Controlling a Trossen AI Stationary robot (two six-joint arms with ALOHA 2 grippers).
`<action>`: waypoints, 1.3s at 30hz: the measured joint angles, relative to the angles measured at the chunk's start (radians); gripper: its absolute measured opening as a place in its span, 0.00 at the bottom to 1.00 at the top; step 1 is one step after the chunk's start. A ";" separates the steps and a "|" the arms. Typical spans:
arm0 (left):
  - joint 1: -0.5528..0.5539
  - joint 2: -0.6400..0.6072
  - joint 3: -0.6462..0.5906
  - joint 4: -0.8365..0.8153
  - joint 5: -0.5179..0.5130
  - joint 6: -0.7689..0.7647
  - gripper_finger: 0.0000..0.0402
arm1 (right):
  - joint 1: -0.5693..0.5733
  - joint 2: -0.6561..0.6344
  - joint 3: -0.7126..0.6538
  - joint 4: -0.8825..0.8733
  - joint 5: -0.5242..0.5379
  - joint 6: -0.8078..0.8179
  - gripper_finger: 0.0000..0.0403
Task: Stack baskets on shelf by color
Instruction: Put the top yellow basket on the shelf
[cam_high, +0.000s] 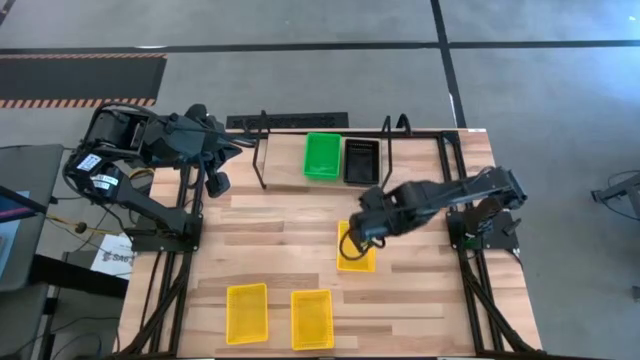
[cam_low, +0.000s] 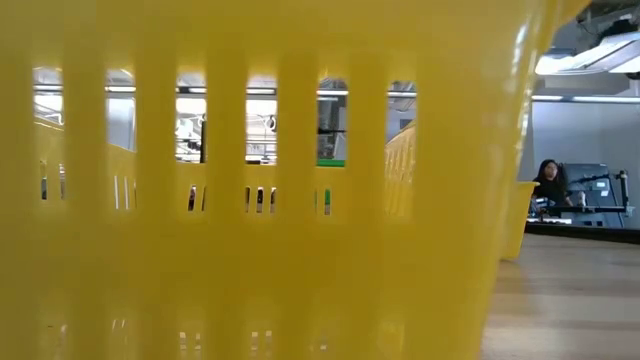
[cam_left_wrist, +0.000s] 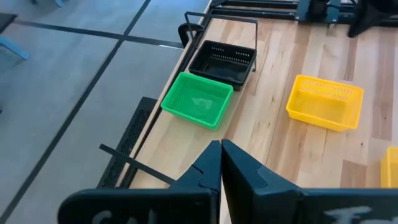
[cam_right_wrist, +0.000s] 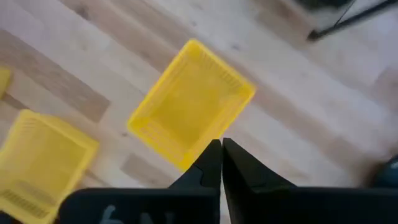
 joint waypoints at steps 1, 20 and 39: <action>0.000 0.000 0.000 0.000 0.000 0.000 0.00 | 0.017 0.002 -0.004 -0.002 -0.001 0.049 0.09; 0.000 0.000 0.000 0.000 0.035 0.034 0.00 | 0.083 0.026 -0.388 0.226 -0.106 0.537 0.39; 0.000 0.000 0.000 0.000 0.035 0.027 0.00 | 0.009 0.026 -0.649 0.605 -0.102 0.493 0.51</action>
